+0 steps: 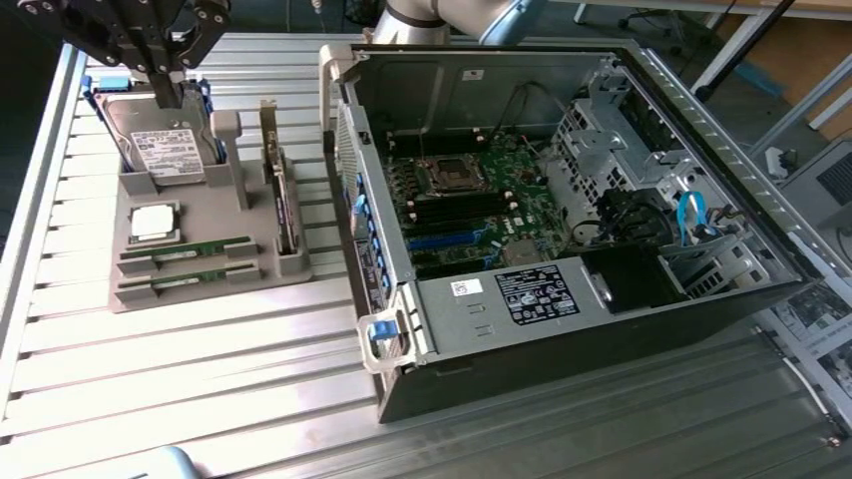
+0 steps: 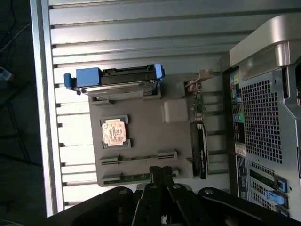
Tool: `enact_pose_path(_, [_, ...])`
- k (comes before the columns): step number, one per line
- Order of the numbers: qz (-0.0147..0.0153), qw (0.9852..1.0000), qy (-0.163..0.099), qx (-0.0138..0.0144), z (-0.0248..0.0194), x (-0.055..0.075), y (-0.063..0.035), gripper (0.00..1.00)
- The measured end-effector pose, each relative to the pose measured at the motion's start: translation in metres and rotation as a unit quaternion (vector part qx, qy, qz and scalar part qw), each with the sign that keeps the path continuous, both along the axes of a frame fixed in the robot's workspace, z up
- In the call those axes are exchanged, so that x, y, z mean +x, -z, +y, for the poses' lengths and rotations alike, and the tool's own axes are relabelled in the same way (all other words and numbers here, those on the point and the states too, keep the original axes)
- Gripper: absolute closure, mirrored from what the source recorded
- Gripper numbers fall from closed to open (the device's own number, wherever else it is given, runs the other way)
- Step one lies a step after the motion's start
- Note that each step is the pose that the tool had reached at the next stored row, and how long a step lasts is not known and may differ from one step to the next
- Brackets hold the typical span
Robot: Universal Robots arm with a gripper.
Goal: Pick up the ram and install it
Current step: 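Reach for the ram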
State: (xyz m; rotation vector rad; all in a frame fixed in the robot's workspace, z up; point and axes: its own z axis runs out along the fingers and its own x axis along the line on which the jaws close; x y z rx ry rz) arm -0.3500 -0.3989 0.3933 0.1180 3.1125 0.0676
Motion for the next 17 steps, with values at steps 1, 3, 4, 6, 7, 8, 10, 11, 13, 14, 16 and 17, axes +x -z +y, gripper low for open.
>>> enact_pose_path(1, [0.0000,1.0000,0.000,0.0000,0.0000,-0.001,0.0000,0.89])
enact_pose_path(3, [-0.0001,1.0000,0.000,0.0000,0.0000,-0.004,0.0001,0.89])
enact_pose_path(4, [0.0000,1.0000,0.000,0.0000,0.0000,-0.006,0.0000,0.89])
enact_pose_path(6, [0.0000,1.0000,0.000,0.0000,0.0000,-0.009,0.0000,0.89])
enact_pose_path(7, [0.0000,1.0000,0.000,0.0000,0.0000,-0.010,0.0000,0.89])
enact_pose_path(8, [0.0000,1.0000,0.000,0.0000,0.0000,-0.012,0.0000,0.89])
enact_pose_path(10, [0.0000,1.0000,0.000,0.0000,0.0000,-0.014,0.0000,0.89])
enact_pose_path(11, [0.0000,1.0000,0.000,0.0000,0.0000,-0.016,0.0000,0.89])
enact_pose_path(13, [0.0000,1.0000,0.000,0.0000,0.0000,-0.018,0.0000,0.89])
enact_pose_path(14, [0.0000,1.0000,0.000,0.0000,0.0000,-0.019,0.0000,0.89])
enact_pose_path(16, [0.0000,1.0000,0.000,0.0000,0.0000,-0.022,0.0000,0.89])
enact_pose_path(17, [0.0000,1.0000,0.000,0.0000,0.0000,-0.024,0.0001,0.89])
